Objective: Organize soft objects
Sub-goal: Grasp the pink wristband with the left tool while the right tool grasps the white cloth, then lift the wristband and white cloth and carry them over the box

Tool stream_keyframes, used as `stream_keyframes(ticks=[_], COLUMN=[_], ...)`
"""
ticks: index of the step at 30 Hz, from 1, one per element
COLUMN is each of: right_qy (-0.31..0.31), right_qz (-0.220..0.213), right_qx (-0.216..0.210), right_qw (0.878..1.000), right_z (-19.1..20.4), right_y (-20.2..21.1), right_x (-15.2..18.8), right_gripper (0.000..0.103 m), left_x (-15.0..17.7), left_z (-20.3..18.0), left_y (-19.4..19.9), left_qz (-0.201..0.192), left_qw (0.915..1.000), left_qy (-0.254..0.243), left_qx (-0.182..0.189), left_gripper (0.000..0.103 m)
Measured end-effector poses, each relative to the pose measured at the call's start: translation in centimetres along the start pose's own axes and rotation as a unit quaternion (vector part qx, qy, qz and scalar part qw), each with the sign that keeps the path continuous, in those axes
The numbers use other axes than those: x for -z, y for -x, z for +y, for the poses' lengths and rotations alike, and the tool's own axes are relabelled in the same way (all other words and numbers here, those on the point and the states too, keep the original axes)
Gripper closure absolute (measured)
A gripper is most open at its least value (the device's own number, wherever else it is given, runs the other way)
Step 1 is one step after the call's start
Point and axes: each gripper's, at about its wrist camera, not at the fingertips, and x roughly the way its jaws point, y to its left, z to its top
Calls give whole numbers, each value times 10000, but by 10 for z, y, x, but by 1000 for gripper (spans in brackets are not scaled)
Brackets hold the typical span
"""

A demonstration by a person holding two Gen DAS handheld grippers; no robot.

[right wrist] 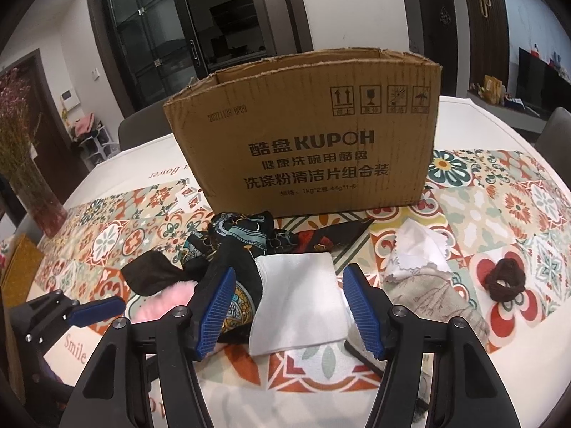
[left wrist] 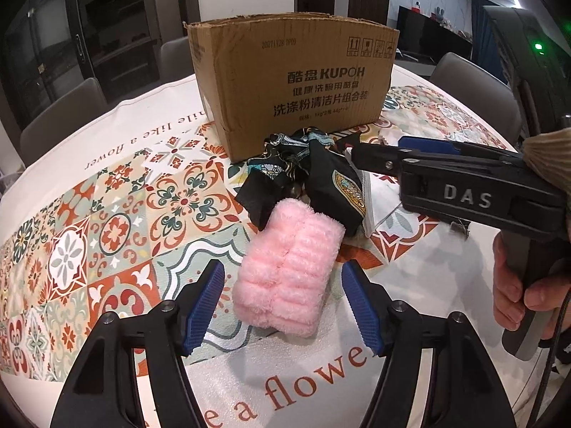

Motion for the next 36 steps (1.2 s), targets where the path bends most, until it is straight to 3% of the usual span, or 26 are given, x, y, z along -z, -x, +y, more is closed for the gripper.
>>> stream_keyframes(ticks=[5, 15, 22, 27, 36], right_qy=[-19, -241, -339, -276, -408], right_qz=[88, 335, 459, 410, 281], right_qx=[-14, -251, -320, -111, -176], right_qw=[10000, 9988, 9979, 9987, 9986], right_z=[-1, -8, -12, -13, -18], right_y=[-12, -31, -34, -23, 0], right_x=[-1, 4, 7, 8, 9], right_gripper=[45, 75, 93, 96, 96], left_x=[0, -1, 4, 7, 5], left_z=[3, 6, 5, 4, -2], left_y=[-6, -21, -24, -13, 12], left_qz=[75, 166, 155, -53, -483], left_qw=[9999, 9992, 9990, 9981, 9943], left_qy=[90, 286, 402, 613, 954], left_qx=[73, 232, 152, 19, -11], left_gripper=[36, 36, 59, 73, 77])
